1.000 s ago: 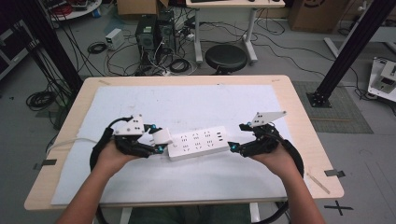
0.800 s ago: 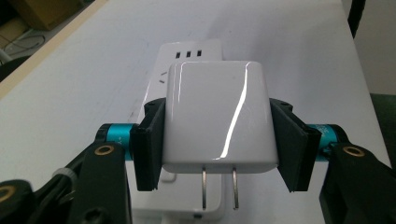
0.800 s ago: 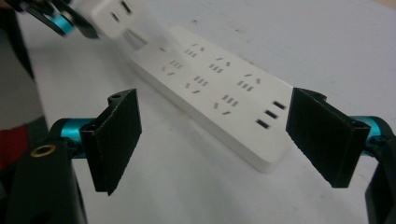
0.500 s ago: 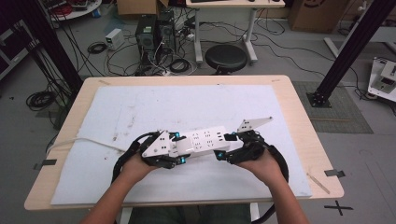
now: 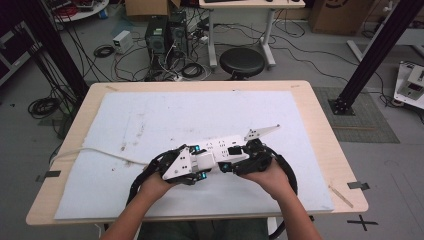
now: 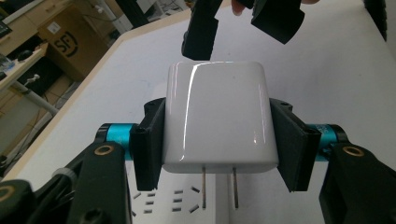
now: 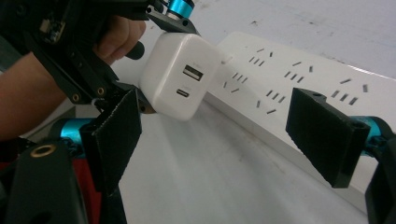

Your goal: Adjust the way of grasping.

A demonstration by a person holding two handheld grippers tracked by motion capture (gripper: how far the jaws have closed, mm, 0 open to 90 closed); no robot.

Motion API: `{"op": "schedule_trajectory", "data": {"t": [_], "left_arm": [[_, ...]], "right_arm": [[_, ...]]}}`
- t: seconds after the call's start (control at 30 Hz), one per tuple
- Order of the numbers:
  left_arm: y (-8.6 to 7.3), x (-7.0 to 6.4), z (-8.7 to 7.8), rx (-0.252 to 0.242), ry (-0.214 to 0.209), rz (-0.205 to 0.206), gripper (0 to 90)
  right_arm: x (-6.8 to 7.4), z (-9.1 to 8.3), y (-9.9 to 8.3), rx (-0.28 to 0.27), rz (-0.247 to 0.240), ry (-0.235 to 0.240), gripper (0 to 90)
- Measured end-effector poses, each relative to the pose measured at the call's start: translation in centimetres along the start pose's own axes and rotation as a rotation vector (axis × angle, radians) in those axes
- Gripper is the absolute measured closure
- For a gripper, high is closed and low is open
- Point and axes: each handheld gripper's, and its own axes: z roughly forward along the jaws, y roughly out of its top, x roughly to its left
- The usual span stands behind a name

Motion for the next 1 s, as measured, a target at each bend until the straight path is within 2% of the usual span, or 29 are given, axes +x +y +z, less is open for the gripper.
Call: {"op": "schedule_trajectory", "data": {"t": [0.07,0.13,0.3,0.43,0.57,0.6,0.73,0.83,1.0], "left_arm": [[0.0,-0.1,0.1,-0.001,0.007,0.003,42.5],[0.2,-0.3,0.2,-0.004,0.018,0.022,42.5],[0.5,-0.8,0.4,-0.018,0.038,0.039,42.5],[0.7,-1.2,0.8,-0.027,0.044,0.056,42.5],[1.1,-1.5,0.9,-0.042,0.055,0.073,42.5],[1.1,-1.5,0.9,-0.047,0.06,0.076,42.5],[1.3,-1.7,0.9,-0.056,0.07,0.085,42.5],[1.4,-1.7,0.8,-0.067,0.077,0.089,42.5],[1.6,-1.8,0.9,-0.07,0.074,0.097,42.5]], "right_arm": [[-0.1,0.1,0.0,-0.003,0.008,0.001,18.6],[-0.1,0.4,0.1,-0.007,0.042,0.035,18.6],[-0.3,1.0,0.2,-0.021,0.061,0.079,18.6],[-0.4,1.4,0.3,-0.016,0.077,0.093,18.6],[-0.5,1.8,0.3,-0.033,0.097,0.136,18.7],[-0.6,1.8,0.3,-0.033,0.115,0.153,19.1],[-0.7,1.8,0.3,-0.056,0.132,0.205,24.8],[-0.7,1.9,0.3,-0.055,0.126,0.217,29.1],[-0.7,2.4,0.2,-0.062,0.121,0.26,43.5]]}}
